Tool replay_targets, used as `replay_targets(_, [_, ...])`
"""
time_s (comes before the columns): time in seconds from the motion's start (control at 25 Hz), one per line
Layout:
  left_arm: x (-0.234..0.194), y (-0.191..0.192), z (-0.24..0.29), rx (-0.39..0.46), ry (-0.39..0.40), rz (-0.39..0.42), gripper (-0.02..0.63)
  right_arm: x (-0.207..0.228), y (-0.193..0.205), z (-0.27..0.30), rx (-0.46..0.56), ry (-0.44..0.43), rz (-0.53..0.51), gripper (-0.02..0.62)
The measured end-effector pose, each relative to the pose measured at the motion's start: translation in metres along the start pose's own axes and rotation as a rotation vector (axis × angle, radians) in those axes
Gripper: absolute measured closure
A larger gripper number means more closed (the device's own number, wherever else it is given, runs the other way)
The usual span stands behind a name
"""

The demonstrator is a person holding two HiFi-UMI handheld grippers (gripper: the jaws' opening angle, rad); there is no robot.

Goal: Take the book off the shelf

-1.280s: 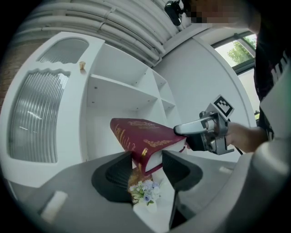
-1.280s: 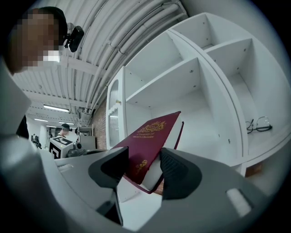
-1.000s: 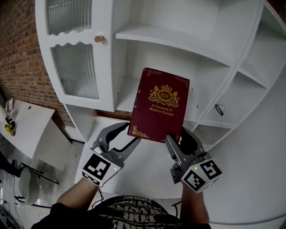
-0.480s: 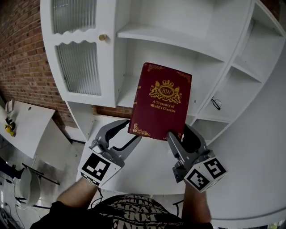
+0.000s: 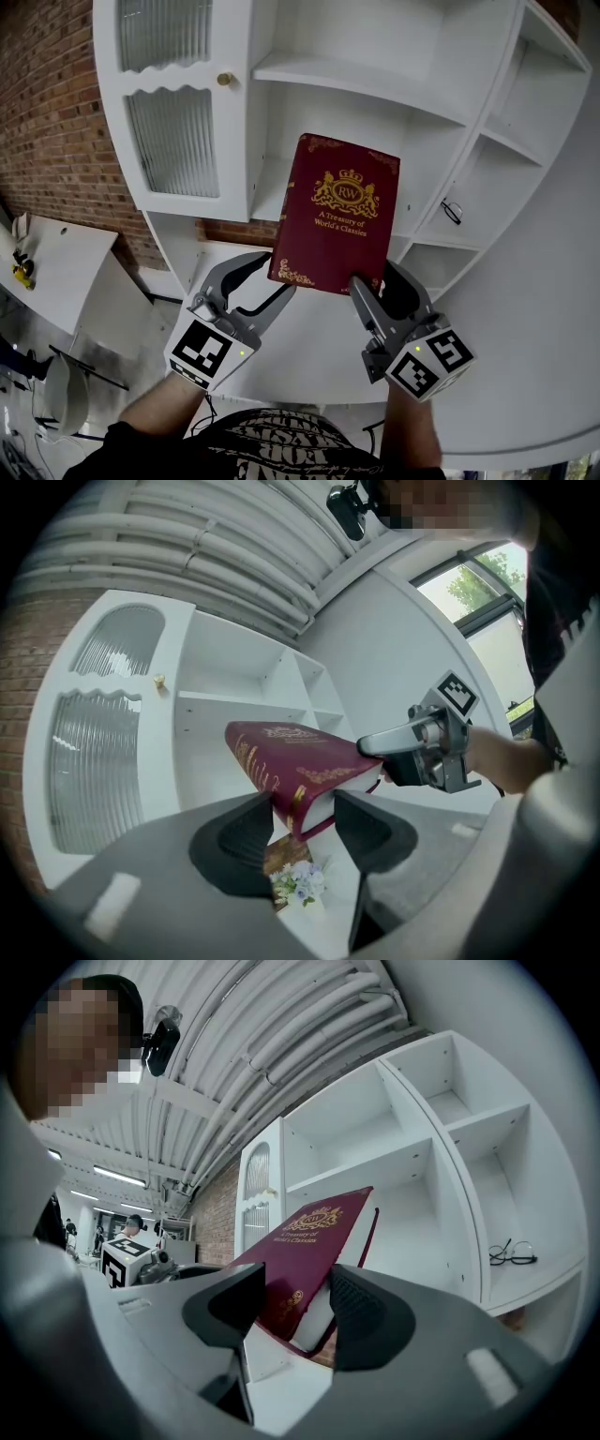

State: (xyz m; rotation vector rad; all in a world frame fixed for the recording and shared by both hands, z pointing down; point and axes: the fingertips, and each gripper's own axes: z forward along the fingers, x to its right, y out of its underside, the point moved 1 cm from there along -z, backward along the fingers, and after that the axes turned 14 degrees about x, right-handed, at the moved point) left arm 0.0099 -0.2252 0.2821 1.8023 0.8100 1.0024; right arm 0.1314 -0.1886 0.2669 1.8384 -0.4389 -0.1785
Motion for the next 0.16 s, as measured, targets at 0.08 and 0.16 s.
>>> replay_targets(0.08, [0.0011,-0.0001,-0.0029,-0.003,0.003,0.004,0.393,-0.0025,0.0023,-0.0019,-0.003,0.003,0.003,0.367])
replay_targets(0.16, [0.0021,0.0002,-0.0056,-0.006,0.006,0.007,0.393,-0.0045,0.0045,-0.0036,-0.006,0.006,0.007,0.367])
